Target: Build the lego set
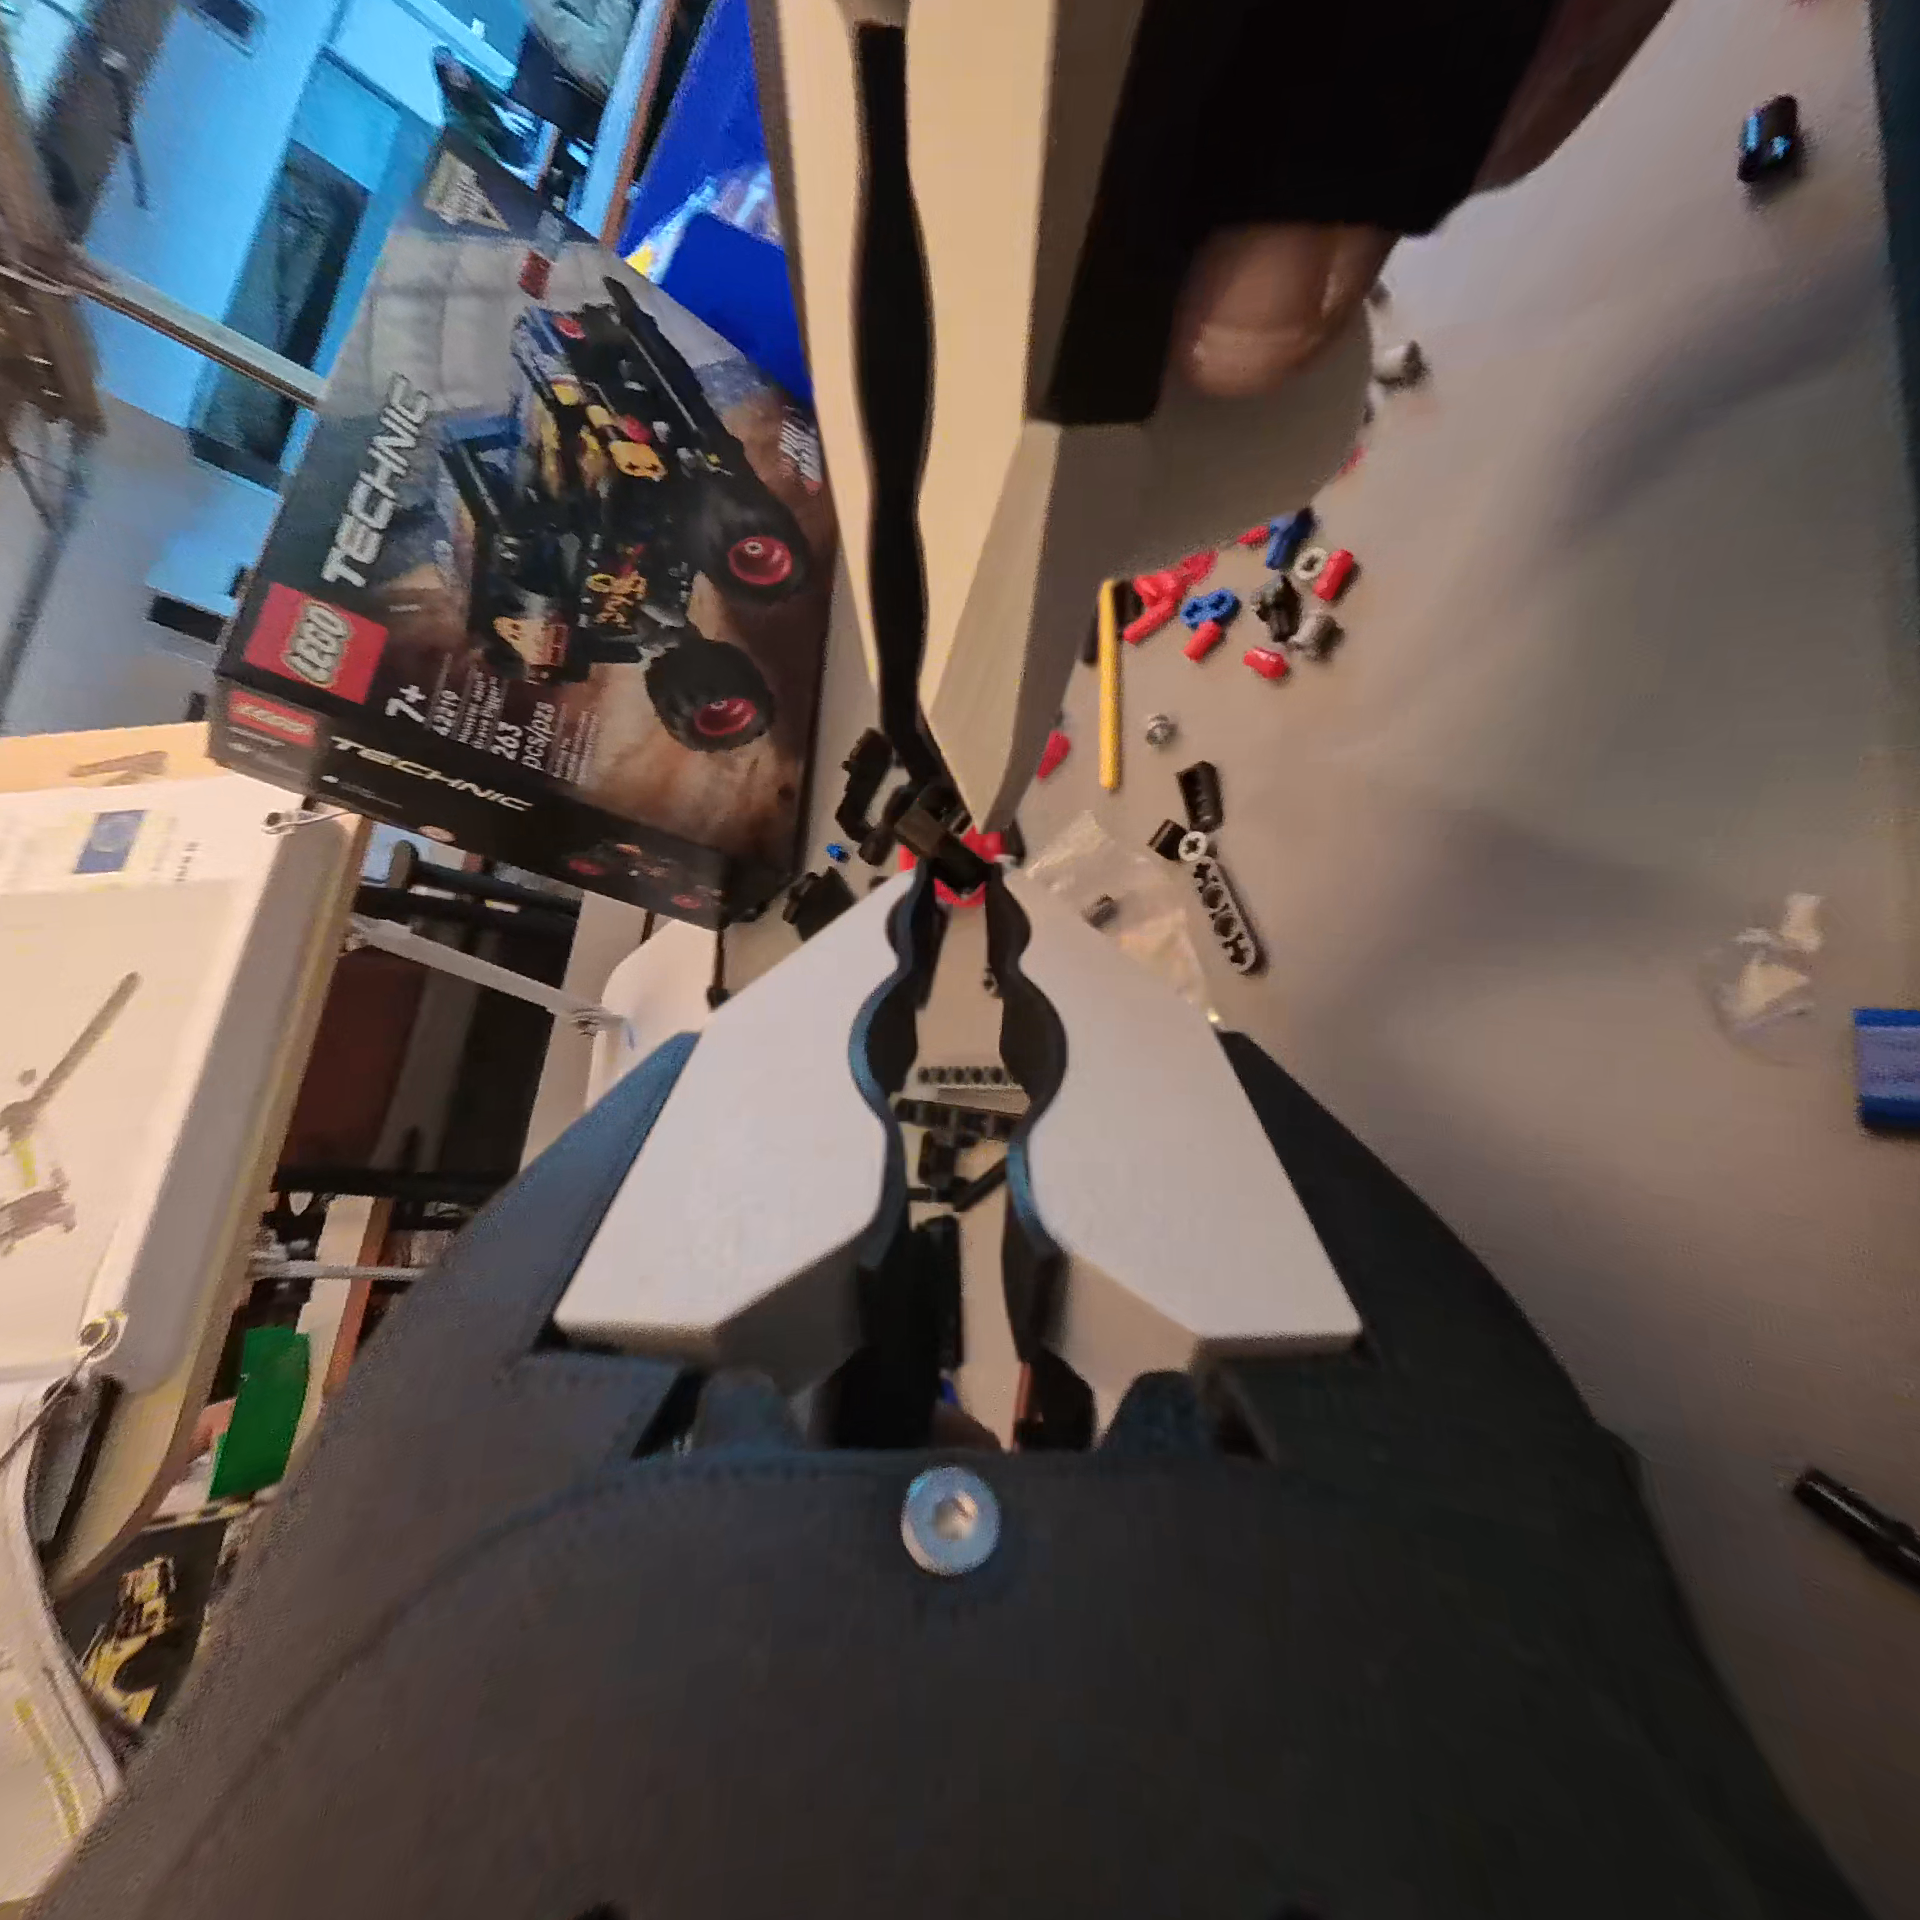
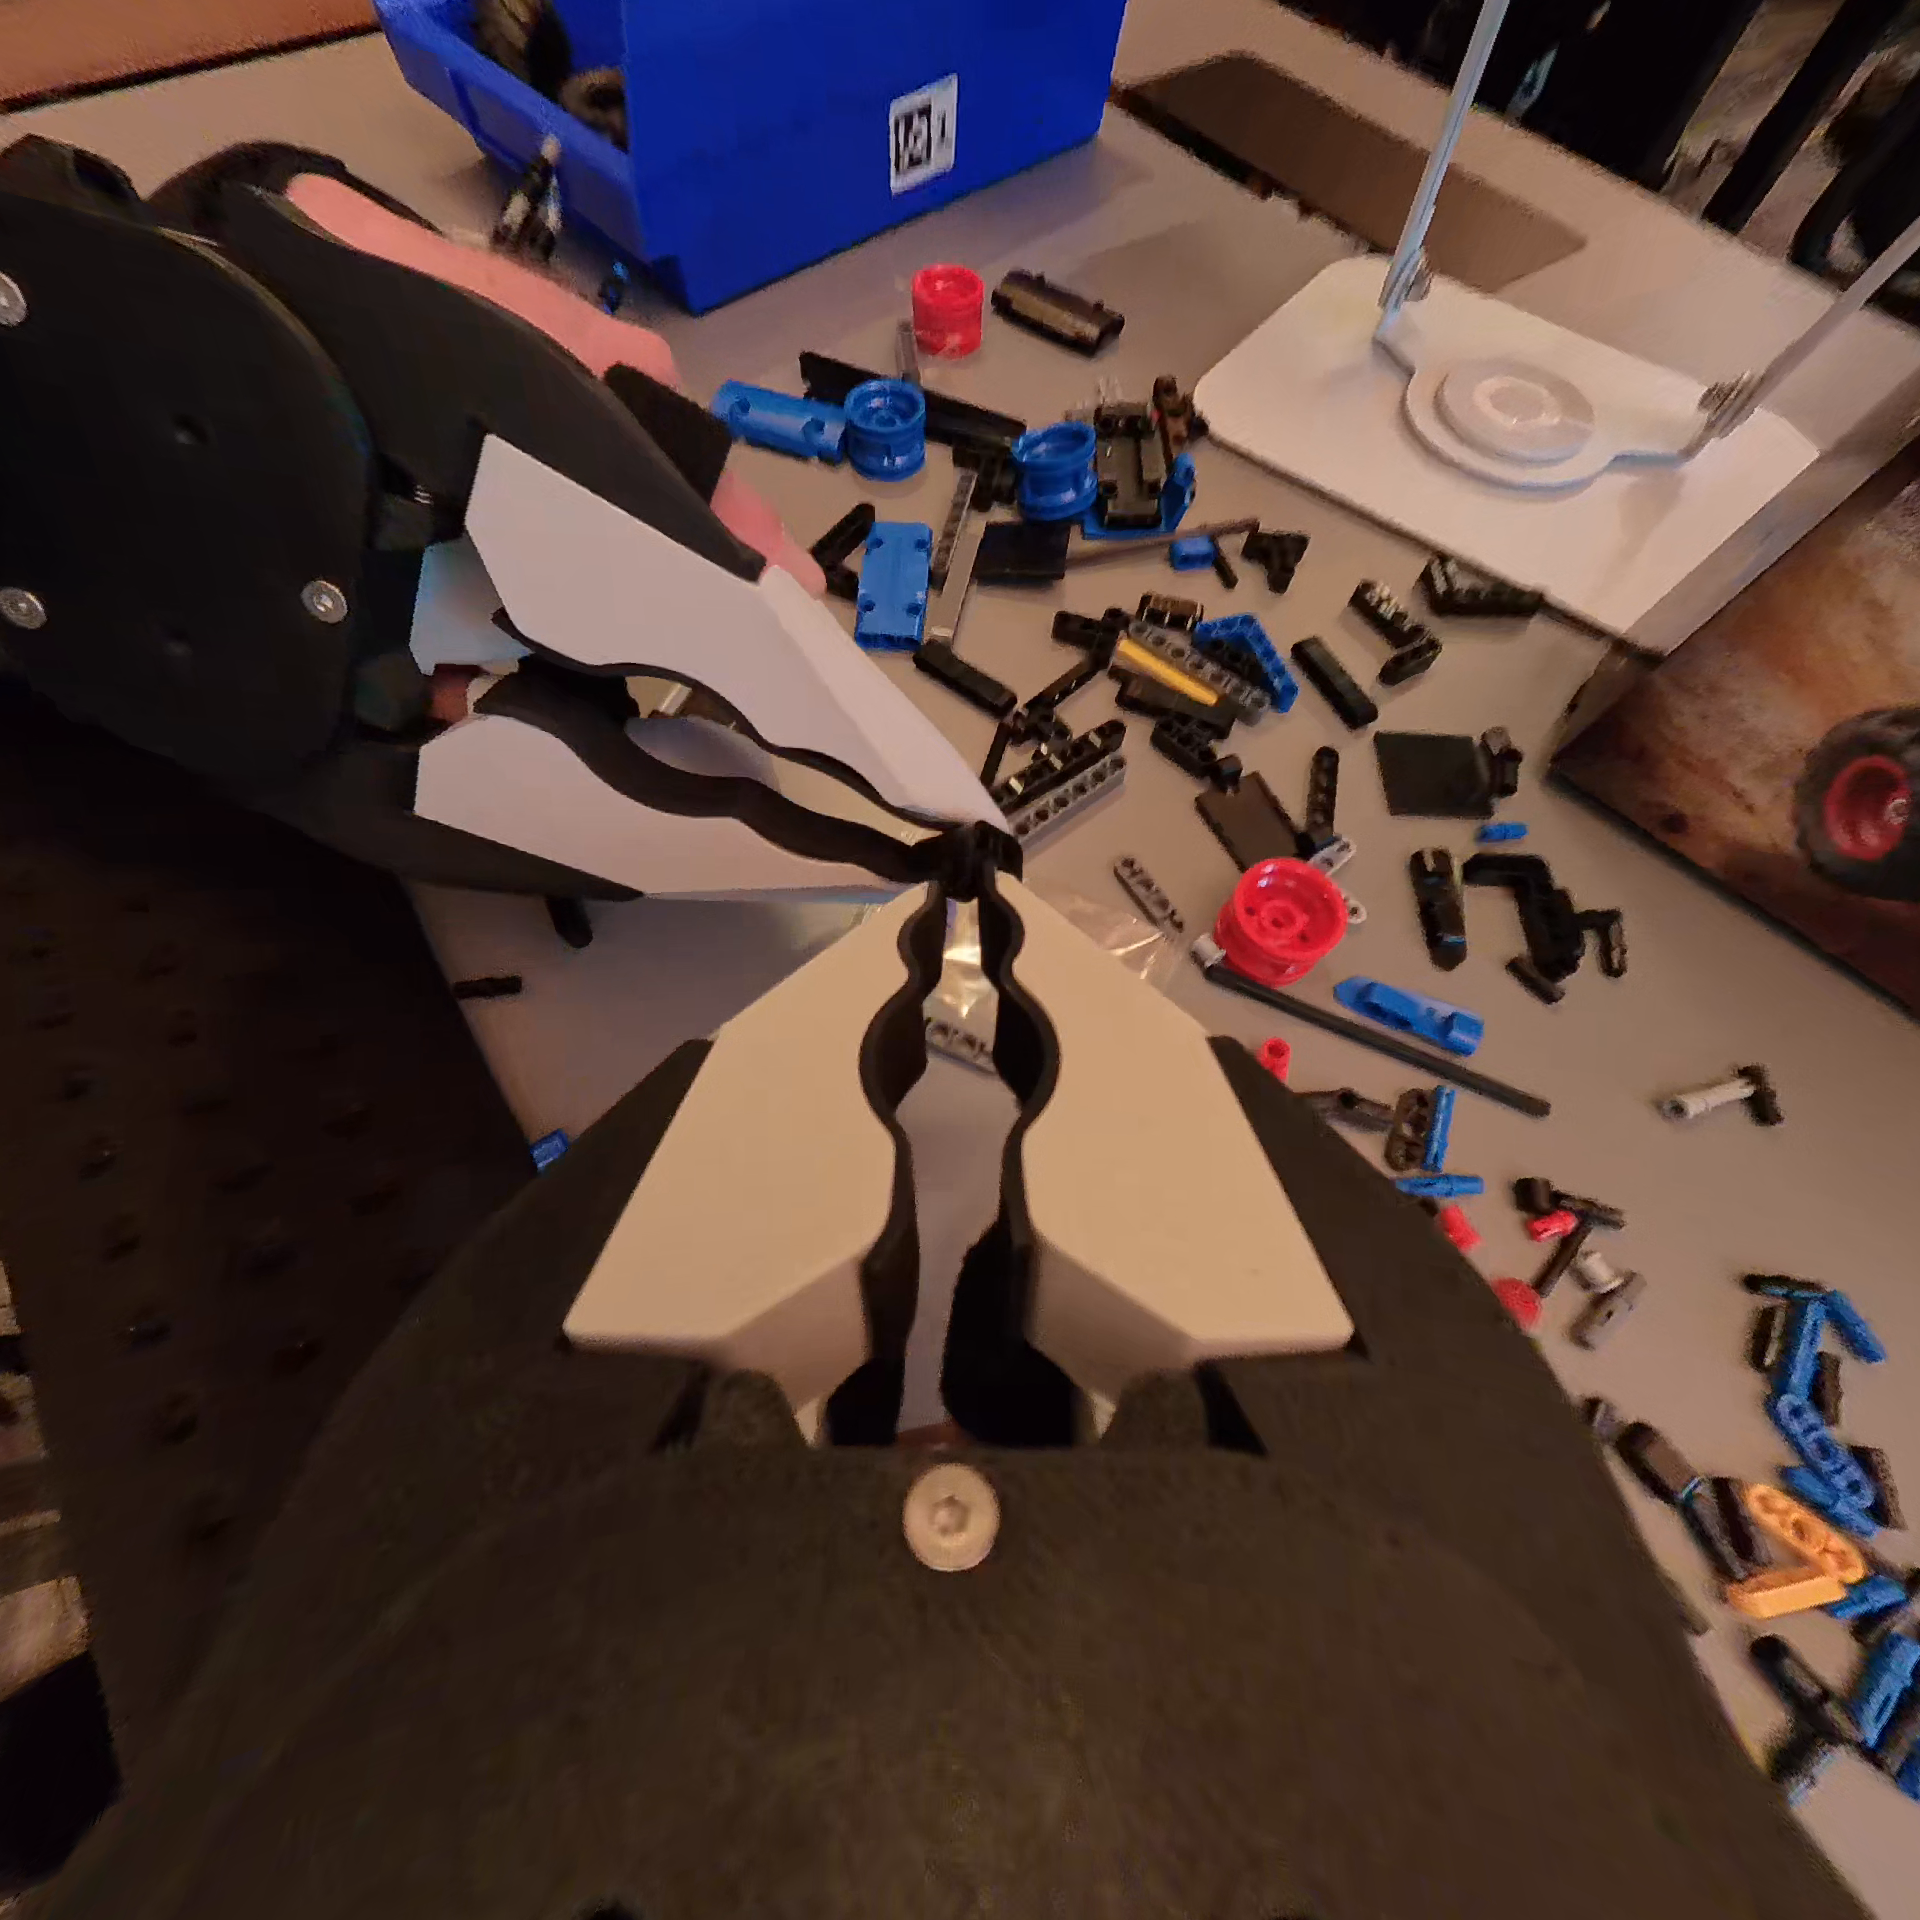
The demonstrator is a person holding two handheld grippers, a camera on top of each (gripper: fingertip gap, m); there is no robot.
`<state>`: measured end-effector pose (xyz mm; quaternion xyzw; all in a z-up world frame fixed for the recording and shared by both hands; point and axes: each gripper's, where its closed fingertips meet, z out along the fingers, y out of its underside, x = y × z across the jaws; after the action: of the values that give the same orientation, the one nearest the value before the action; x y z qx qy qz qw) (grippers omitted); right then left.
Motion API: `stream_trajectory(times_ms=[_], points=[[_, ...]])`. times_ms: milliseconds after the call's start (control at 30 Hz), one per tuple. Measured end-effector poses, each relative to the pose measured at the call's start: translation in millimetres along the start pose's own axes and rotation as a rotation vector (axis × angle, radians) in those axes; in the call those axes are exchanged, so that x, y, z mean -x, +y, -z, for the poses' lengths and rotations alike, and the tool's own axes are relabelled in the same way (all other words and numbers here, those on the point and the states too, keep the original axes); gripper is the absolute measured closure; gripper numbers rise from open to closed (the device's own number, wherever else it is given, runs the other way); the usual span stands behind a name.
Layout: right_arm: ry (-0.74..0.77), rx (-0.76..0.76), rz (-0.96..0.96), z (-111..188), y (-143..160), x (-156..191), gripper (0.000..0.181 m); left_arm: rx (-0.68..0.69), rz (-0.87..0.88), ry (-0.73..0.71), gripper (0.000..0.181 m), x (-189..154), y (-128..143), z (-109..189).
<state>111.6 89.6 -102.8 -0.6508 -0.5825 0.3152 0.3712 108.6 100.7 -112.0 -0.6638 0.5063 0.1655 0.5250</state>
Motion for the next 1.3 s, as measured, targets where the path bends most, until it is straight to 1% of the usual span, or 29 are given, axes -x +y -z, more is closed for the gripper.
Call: stream_trajectory(times_ms=[67,100,167,233,300,367,467,567,600,667,733,833,900,1000,1100,1167,1233,1267,1300], points=[[0.022,-0.051,0.07,2.9,-7.2,-1.8,0.176,-0.031,0.046,-0.011,0.174,6.3,-3.1,2.7],[0.021,-0.078,0.088,4.9,-10.6,-1.6,0.176,-0.053,0.102,0.006,0.17,8.3,-4.3,4.0],[0.001,-0.179,0.135,12.2,-23.2,2.4,0.176,-0.131,0.285,0.109,0.153,7.3,-9.7,7.8],[-0.005,-0.261,0.187,19.9,-31.2,3.5,0.176,-0.23,0.495,0.25,0.148,6.1,-19.4,14.9],[-0.013,-0.345,0.232,27.5,-38.4,4.9,0.176,-0.331,0.667,0.35,0.148,11.5,-29.4,24.1],[-0.007,-0.403,0.296,32.9,-42.6,8.0,0.176,-0.403,0.714,0.38,0.155,16.9,-36.8,32.0],[-0.012,-0.471,0.373,39.1,-49.0,17.3,0.176,-0.402,0.681,0.376,0.168,14.2,-40.0,33.6],[0.033,-0.477,0.456,39.3,-48.8,18.4,0.177,-0.433,0.674,0.368,0.17,15.1,-45.4,37.4],[0.037,-0.483,0.469,40.1,-49.5,19.1,0.176,-0.449,0.685,0.384,0.169,15.1,-46.6,39.2],[0.055,-0.49,0.503,41.7,-50.5,19.5,0.177,-0.495,0.754,0.45,0.161,15.6,-50.8,44.4],[0.059,-0.52,0.535,46.3,-54.2,23.1,0.176,-0.581,0.839,0.552,0.157,17.3,-59.5,55.3],[0.061,-0.532,0.589,50.0,-56.5,28.1,0.176,-0.693,0.951,0.629,0.161,28.5,-66.8,67.7],[0.053,-0.558,0.604,53.7,-59.9,33.1,0.176,-0.724,0.999,0.669,0.168,31.2,-68.3,71.5],[0.066,-0.569,0.625,54.3,-62.1,35.1,0.176,-0.744,1.027,0.696,0.169,32.4,-68.5,73.8],[0.054,-0.558,0.617,53.1,-60.6,35.4,0.173,-0.73,0.981,0.658,0.169,31.4,-66.6,71.9],[0.02,-0.544,0.578,54.5,-59.6,35.3,0.156,-0.715,0.916,0.608,0.169,32.3,-65.7,71.8],[-0.033,-0.51,0.498,55.1,-57.6,31.7,0.148,-0.654,0.782,0.533,0.169,27.1,-62.2,68.3],[-0.064,-0.481,0.462,53.6,-55.3,29.7,0.148,-0.631,0.715,0.511,0.169,23.2,-62.3,68.0],[-0.092,-0.45,0.448,51.7,-52.2,29.2,0.153,-0.619,0.677,0.501,0.169,20.4,-63.8,68.2]])
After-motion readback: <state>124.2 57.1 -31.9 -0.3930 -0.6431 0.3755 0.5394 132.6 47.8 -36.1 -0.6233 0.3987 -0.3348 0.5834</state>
